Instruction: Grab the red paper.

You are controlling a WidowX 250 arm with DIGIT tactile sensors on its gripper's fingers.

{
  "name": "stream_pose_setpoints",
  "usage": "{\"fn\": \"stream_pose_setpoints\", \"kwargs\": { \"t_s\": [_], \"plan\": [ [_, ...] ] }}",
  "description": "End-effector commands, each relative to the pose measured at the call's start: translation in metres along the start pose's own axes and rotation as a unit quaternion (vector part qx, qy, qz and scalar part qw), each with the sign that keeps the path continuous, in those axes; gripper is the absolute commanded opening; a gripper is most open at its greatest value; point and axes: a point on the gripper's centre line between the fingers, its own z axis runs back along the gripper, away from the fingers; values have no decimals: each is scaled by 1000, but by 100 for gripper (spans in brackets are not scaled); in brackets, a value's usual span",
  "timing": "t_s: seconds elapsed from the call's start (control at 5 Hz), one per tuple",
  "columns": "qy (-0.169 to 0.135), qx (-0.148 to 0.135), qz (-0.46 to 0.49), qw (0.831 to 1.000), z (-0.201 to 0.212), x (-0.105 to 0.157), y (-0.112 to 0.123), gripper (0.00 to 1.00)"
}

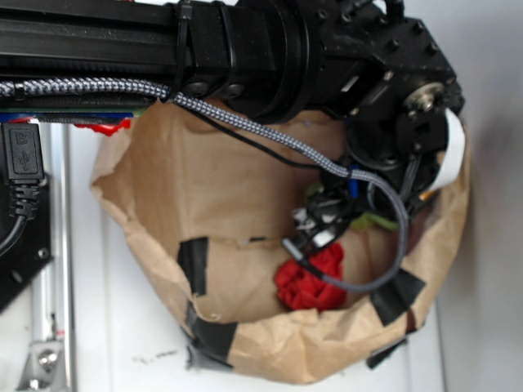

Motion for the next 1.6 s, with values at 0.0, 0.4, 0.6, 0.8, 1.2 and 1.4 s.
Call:
{"fn": "stream_pose_setpoints", "kwargs": {
  "t_s": [0.0,0.4,0.6,0.8,1.2,1.4],
  "plan": [
    [-49,28,-112,992,55,0,-59,100],
    [-37,30,-89,995,34,-1,-58,100],
    [-45,38,-88,994,17,2,-46,100],
    [-54,8,-131,990,-3,13,-50,100],
    [-130,-59,-194,971,-11,22,-96,100],
    [-74,-29,-184,980,-40,26,-67,100]
  ]
}}
